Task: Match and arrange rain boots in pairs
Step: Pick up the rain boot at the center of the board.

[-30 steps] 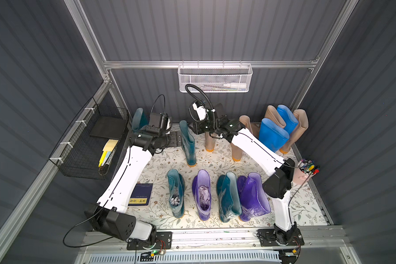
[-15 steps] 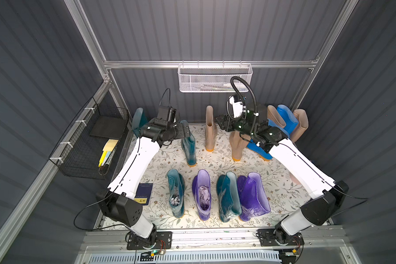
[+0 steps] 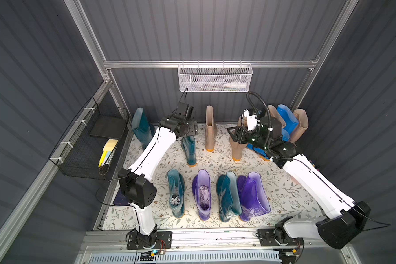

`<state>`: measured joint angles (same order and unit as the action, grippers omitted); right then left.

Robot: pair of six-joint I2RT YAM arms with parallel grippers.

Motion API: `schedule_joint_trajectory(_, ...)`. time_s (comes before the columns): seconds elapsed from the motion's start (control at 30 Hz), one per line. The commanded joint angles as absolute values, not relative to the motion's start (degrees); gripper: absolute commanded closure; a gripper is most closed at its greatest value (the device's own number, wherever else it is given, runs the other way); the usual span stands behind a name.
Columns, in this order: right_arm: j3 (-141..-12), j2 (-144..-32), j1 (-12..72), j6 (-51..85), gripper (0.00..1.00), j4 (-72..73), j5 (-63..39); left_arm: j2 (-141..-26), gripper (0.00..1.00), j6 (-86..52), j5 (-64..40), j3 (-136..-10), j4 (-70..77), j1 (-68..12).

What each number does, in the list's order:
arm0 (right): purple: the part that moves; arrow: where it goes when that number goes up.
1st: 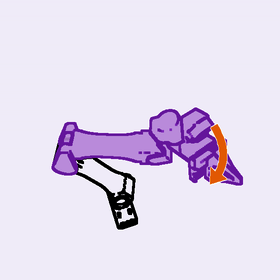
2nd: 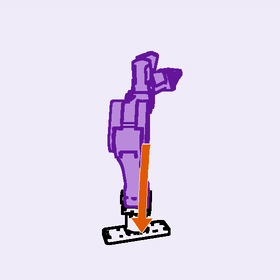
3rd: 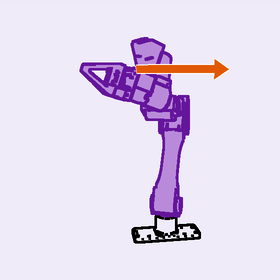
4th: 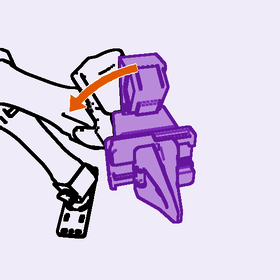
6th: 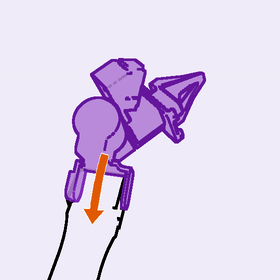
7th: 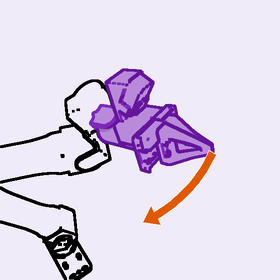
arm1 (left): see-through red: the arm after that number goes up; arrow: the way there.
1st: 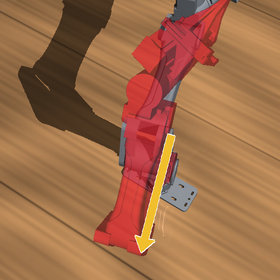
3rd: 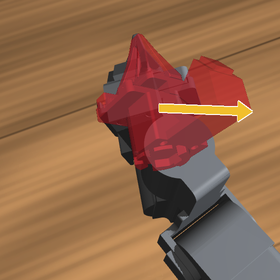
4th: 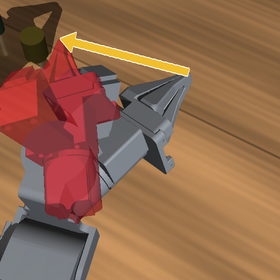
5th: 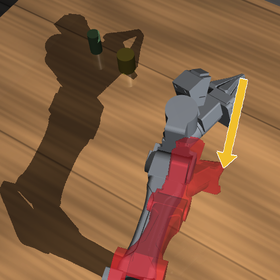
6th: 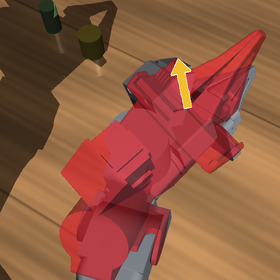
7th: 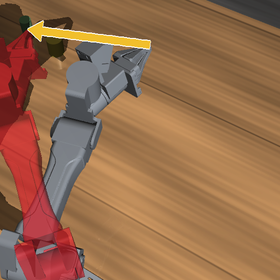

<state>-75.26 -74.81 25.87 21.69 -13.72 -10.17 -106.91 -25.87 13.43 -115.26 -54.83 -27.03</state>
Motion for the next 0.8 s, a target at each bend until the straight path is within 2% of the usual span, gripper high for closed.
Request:
schedule_joint_trajectory(0.0, -73.5, -72.6, 24.7, 22.8, 0.31, -11.9, -11.0, -108.6, 0.28, -25.3, 15.5, -118.4, -59.8, -27.1)
schedule_joint_trajectory(0.07, -73.0, -72.2, 24.0, 22.8, 0.31, -12.0, -11.4, -109.9, 0.37, -24.8, 15.5, -119.7, -61.1, -27.1)
schedule_joint_trajectory(0.23, -71.8, -71.6, 22.6, 23.4, 0.31, -11.7, -12.5, -111.6, 0.76, -23.5, 14.9, -121.9, -62.0, -27.1)
schedule_joint_trajectory(0.33, -71.2, -71.1, 22.1, 23.4, 0.31, -11.5, -12.8, -112.7, 0.93, -22.5, 15.5, -124.6, -63.4, -27.1)
schedule_joint_trajectory(0.4, -70.8, -70.9, 21.8, 23.4, 0.32, -11.3, -12.9, -113.5, 1.0, -22.0, 15.7, -126.6, -64.2, -27.1)
schedule_joint_trajectory(0.77, -70.5, -70.4, 21.1, 24.2, 0.33, -10.7, -13.5, -117.4, 1.0, -17.5, 15.5, -136.6, -67.3, -25.6)
